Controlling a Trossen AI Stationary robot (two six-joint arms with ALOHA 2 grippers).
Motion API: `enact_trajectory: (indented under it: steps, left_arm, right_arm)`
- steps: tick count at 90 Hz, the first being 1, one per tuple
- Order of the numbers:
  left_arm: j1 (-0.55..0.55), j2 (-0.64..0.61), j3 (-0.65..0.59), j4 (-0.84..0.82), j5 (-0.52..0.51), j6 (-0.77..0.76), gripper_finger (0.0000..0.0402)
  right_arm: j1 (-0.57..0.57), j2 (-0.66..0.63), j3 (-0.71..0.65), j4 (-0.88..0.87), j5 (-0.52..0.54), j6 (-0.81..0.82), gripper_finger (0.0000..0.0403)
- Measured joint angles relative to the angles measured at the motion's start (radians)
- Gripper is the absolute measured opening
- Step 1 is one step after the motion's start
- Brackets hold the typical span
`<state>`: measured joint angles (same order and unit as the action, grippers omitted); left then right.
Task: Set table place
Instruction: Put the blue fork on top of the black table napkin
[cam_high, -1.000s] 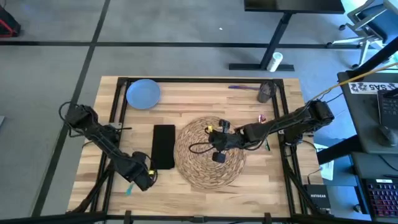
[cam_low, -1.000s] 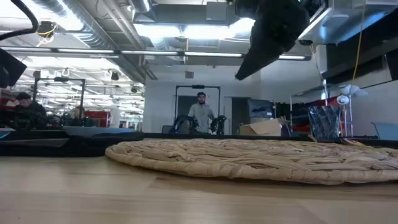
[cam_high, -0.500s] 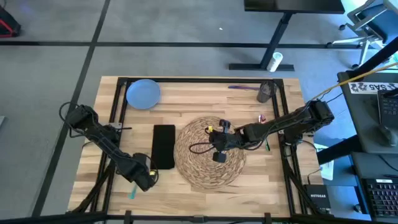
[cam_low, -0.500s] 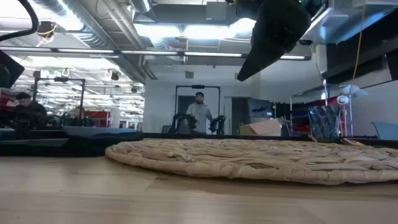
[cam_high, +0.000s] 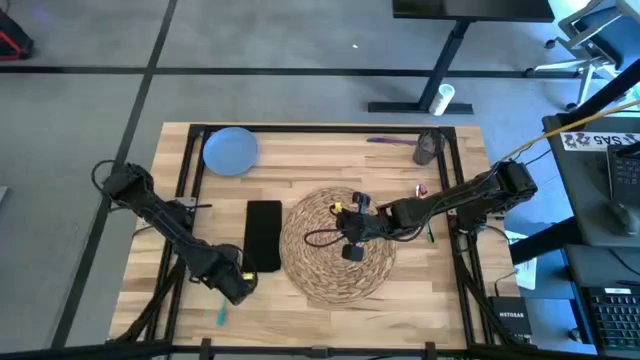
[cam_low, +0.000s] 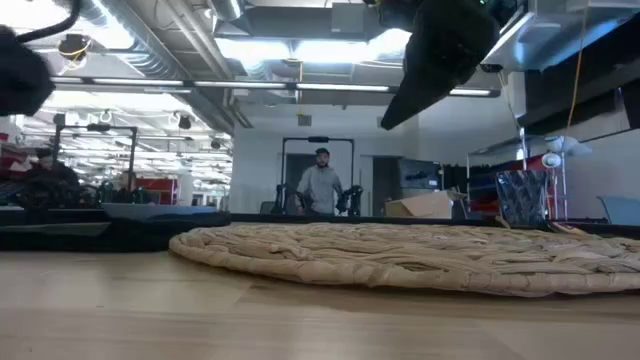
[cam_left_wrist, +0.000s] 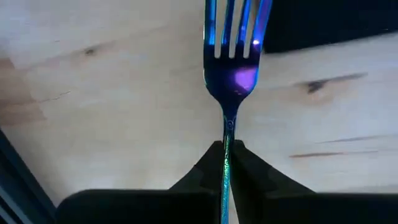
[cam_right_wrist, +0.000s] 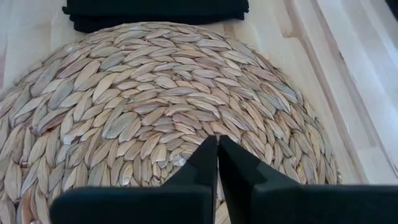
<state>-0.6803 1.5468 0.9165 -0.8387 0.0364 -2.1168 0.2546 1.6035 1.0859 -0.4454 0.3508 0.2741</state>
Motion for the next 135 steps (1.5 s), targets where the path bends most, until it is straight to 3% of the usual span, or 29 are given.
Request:
enact_trajectory:
  steps: [14,35,58,74,135]
  left_arm:
    - [0.088,-0.050,0.000,-0.059,-0.071,0.042,0.0000]
    - [0.275,-0.069,0.001,-0.094,-0.116,0.243,0.0000]
    - [0.495,-0.069,0.001,-0.040,-0.164,0.480,0.0000]
    - [0.592,-0.069,0.001,0.033,-0.183,0.558,0.0000]
    - [0.536,-0.069,-0.011,0.019,-0.178,0.465,0.0000]
  right_arm:
    - [0.000,0.000,0.000,0.000,0.000,0.000,0.0000]
    - [0.000,0.000,0.000,0.001,0.000,0.000,0.0000]
    - [0.000,0.000,0.000,0.000,0.000,0.006,0.0000]
    - [0.000,0.000,0.000,-0.005,-0.003,0.008,0.0000]
    - [0.000,0.000,0.000,-0.027,-0.004,0.012,0.0000]
